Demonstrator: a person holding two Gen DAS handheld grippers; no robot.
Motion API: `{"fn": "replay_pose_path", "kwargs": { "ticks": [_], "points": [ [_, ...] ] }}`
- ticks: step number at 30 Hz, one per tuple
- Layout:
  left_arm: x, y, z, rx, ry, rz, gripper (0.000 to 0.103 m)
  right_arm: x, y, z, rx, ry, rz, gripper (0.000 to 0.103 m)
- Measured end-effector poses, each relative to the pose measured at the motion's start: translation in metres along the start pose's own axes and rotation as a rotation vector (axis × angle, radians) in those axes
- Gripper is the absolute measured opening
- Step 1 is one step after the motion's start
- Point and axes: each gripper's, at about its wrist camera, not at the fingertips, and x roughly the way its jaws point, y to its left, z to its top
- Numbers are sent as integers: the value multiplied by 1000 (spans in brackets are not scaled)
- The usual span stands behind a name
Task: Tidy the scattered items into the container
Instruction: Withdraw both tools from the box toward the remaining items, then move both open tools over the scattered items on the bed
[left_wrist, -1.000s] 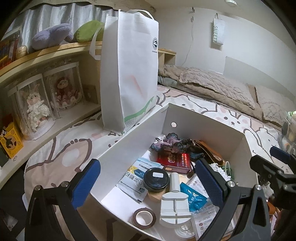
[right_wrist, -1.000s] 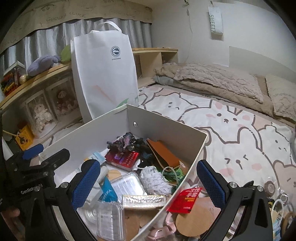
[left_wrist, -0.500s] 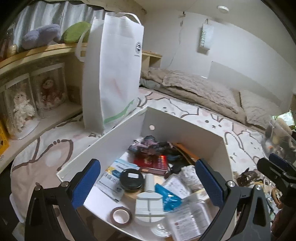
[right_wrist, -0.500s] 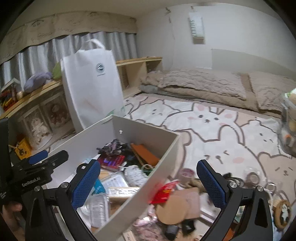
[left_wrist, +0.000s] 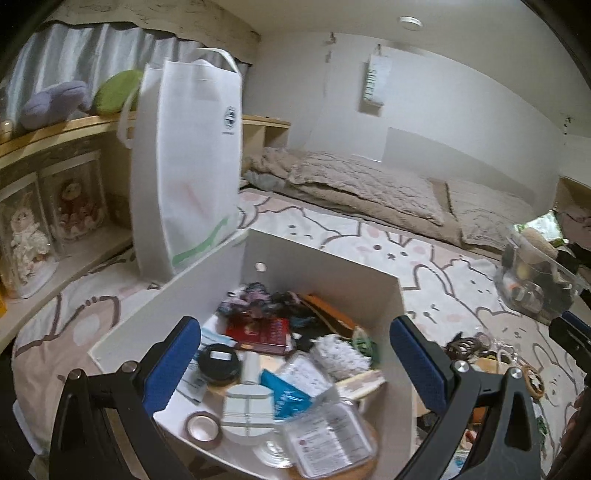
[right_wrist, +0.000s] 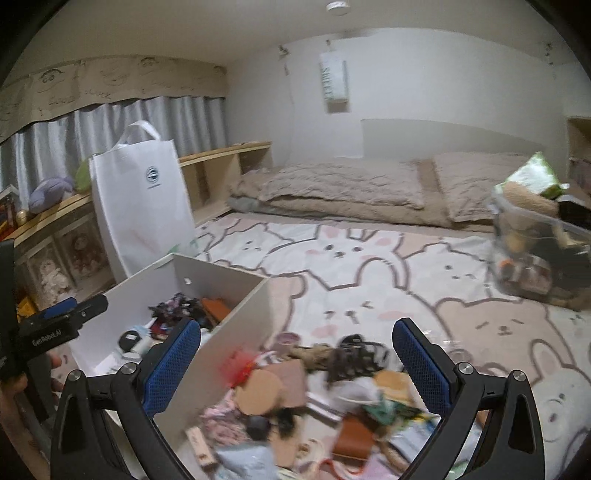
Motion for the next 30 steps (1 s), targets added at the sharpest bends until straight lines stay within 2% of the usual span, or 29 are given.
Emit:
{"fn": "replay_pose_path", "kwargs": {
  "ticks": [10,19,30],
  "points": [
    [-9,-22,4,-2,-43,-50,103,-39,-49,-10,30,-37,-90,103],
    [-15,-49,3,33,-61,-96,103,-65,-84,-19,72,-85,-135,103],
    [-11,-91,-7,122,-57,-159,103,-79,-114,-27,146,-106,-129,103]
  ]
}}
